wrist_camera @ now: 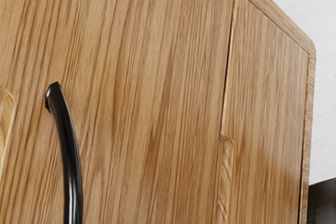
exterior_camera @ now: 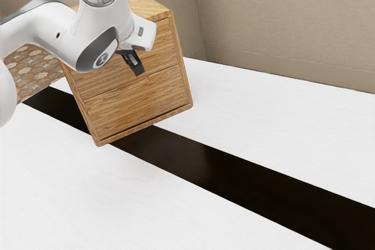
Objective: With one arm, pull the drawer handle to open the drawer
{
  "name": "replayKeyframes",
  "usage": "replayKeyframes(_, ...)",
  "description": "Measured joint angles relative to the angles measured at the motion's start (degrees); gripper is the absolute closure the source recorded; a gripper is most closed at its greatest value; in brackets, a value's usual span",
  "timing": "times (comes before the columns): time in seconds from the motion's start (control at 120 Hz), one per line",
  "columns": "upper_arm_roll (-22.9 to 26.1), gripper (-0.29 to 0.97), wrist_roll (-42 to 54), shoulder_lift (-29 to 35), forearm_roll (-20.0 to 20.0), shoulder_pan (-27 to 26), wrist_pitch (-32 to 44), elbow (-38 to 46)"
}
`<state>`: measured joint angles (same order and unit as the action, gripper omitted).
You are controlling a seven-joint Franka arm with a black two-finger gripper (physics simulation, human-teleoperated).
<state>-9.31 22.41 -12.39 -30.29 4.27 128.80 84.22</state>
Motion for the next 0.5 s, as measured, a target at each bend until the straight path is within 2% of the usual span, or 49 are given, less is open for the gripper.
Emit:
replayKeyframes(0.142,0.0,0.02,0.1,-0.6,0.7,0.1,0.2,0.0)
replayKeyframes(0.292,0.1,-0.04,0.0,-0.7,1.1,-0.4,0.3,0.7)
replayKeyframes(0.5,-0.1,0.02,-0.2,0.1,1.3,-1.3,0.2,1.7)
